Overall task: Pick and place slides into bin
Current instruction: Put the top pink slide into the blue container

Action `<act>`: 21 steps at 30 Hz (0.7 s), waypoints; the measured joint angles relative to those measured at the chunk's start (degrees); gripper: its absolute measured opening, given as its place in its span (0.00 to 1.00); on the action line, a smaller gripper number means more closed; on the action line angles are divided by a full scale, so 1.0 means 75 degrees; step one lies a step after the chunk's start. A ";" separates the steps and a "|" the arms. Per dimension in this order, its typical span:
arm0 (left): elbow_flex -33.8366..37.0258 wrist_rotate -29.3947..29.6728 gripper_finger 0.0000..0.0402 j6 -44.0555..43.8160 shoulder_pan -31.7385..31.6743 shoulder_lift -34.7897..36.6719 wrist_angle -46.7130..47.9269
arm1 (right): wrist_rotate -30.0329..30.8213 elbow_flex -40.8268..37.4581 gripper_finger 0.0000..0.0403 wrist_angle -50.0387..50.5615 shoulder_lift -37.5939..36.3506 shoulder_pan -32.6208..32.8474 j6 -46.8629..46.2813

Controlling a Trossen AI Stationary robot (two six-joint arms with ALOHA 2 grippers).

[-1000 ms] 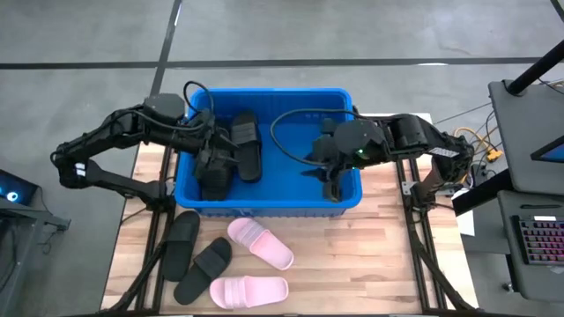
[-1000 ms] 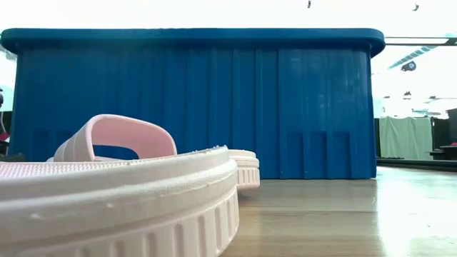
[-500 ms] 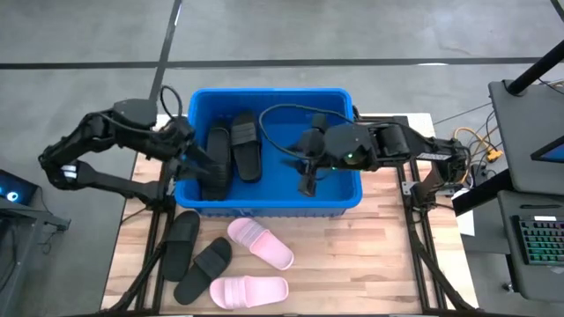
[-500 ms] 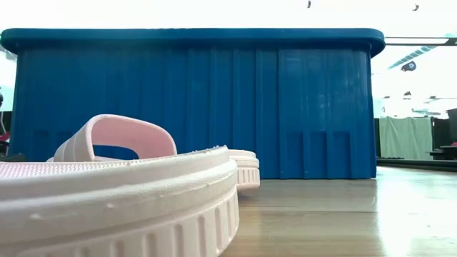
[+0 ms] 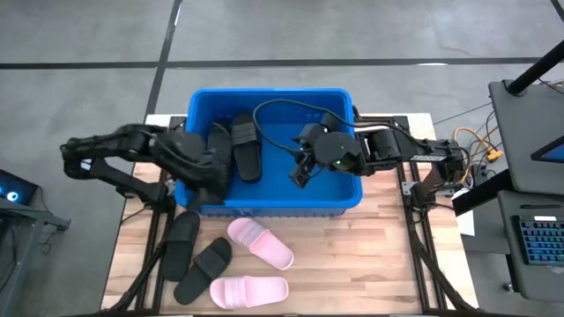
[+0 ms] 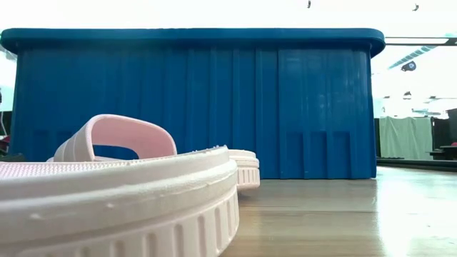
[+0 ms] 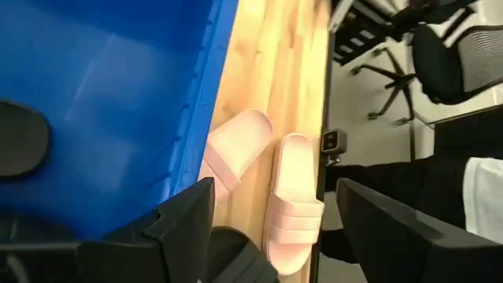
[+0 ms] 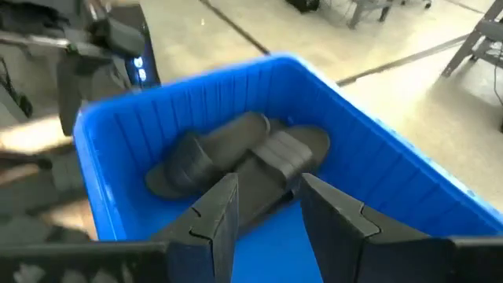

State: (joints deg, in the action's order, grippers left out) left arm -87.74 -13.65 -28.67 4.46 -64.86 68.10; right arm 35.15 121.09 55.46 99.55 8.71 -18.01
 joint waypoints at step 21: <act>-0.0836 0.1908 0.62 -0.3363 0.2241 -0.3390 -0.0465 | 0.1344 0.0473 0.32 0.4609 -0.1191 -0.0050 0.0094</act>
State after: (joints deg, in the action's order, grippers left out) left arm -94.02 0.66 -53.90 21.27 -90.28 64.61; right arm 45.23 124.64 90.02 90.62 8.34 -17.30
